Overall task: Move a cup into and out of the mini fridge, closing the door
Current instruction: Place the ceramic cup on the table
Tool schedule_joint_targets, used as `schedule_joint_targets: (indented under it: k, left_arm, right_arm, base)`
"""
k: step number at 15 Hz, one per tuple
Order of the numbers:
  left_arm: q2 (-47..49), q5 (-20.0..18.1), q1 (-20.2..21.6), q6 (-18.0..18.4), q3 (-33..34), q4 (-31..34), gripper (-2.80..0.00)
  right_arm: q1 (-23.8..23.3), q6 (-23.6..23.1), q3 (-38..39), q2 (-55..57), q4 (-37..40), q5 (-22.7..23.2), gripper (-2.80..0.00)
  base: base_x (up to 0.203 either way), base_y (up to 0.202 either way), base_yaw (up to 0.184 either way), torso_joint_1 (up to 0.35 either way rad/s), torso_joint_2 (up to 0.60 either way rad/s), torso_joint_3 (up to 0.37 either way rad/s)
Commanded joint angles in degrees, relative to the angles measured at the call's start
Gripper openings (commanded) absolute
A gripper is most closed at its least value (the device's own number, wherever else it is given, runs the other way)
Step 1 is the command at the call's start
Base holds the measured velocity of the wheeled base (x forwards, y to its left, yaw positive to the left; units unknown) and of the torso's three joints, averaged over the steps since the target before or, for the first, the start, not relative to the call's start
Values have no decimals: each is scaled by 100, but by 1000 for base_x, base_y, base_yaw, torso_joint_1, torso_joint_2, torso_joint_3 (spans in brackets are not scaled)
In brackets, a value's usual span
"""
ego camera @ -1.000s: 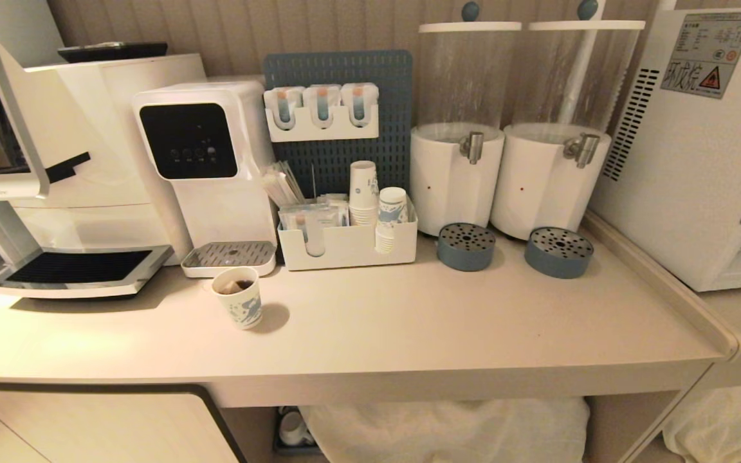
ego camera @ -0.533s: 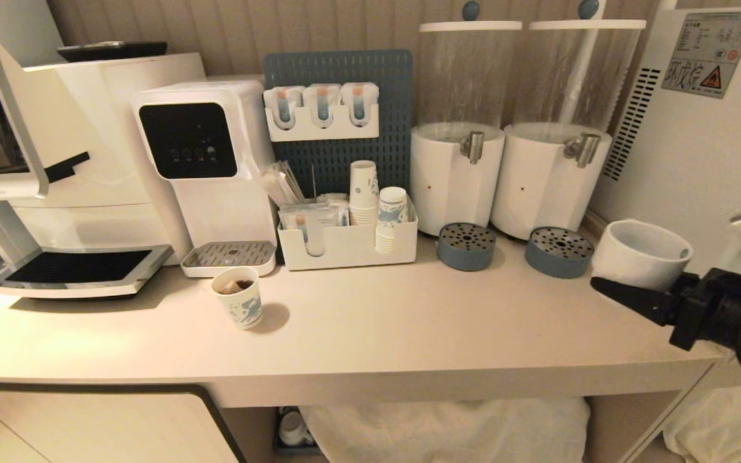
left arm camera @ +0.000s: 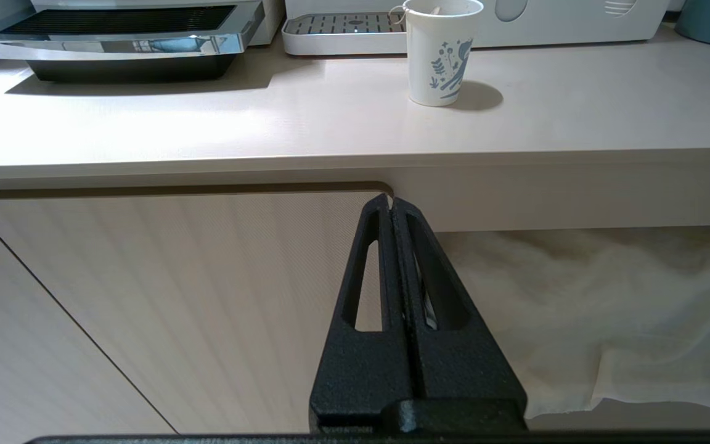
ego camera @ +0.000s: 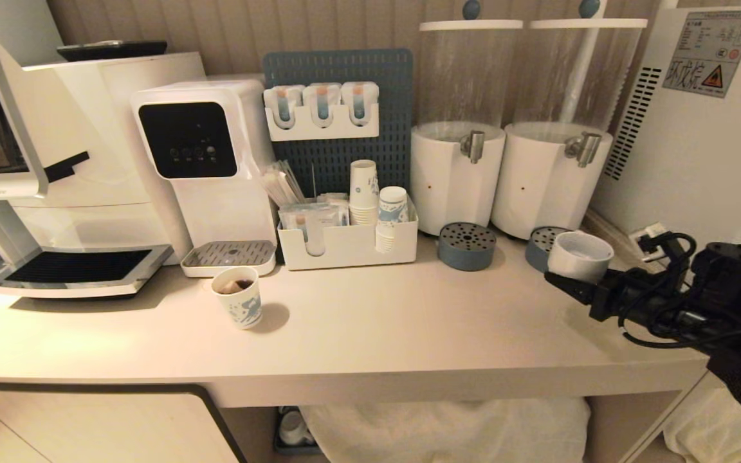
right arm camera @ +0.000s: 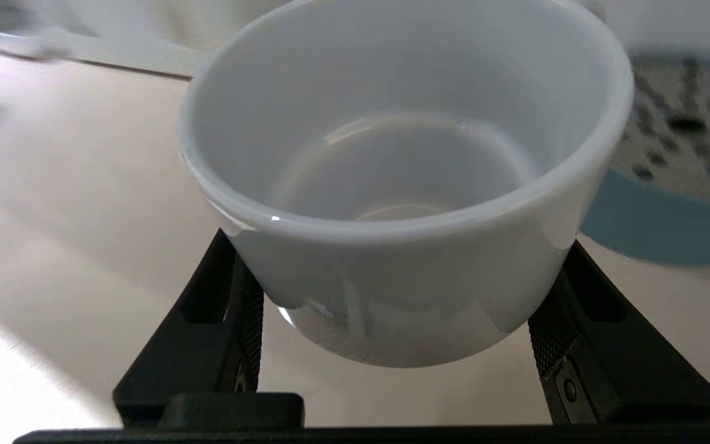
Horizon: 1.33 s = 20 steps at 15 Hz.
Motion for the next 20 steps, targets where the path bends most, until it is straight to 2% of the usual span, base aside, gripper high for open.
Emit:
schedule_joint_targets:
  k: [1, 4, 6, 13, 17, 20]
  left_arm:
    - [-2, 2, -5, 0, 0, -1, -280]
    - [-2, 2, 0, 0, 0, -1, -280]
    - [-2, 2, -2, 0, 0, -1, -280]
    - [-2, 2, -2, -9, 3, -1, -280]
    - [-2, 2, 2, -9, 1, -1, -280]
    - [-2, 2, -6, -9, 9, -1, -280]
  right_arm:
    - [82, -20, -356, 560, 215, -109, -280]
    - [254, -204, -621, 958, 315, -486, -280]
    - [313, -328, -774, 1155, 323, -593, -280]
    - [354, -339, -1117, 1560, 431, -731, -280]
    - [353, -348, -1347, 1818, 519, -1035, -280]
    - [369, -348, -1576, 1847, 937, -1711, -280]
  base:
    - [0, 0, 0, 0, 0, 0]
    - [0, 0, 0, 0, 0, 0]
    - [0, 0, 0, 0, 0, 0]
    - [0, 0, 0, 0, 0, 0]
    - [0, 0, 0, 0, 0, 0]
    - [0, 0, 0, 0, 0, 0]
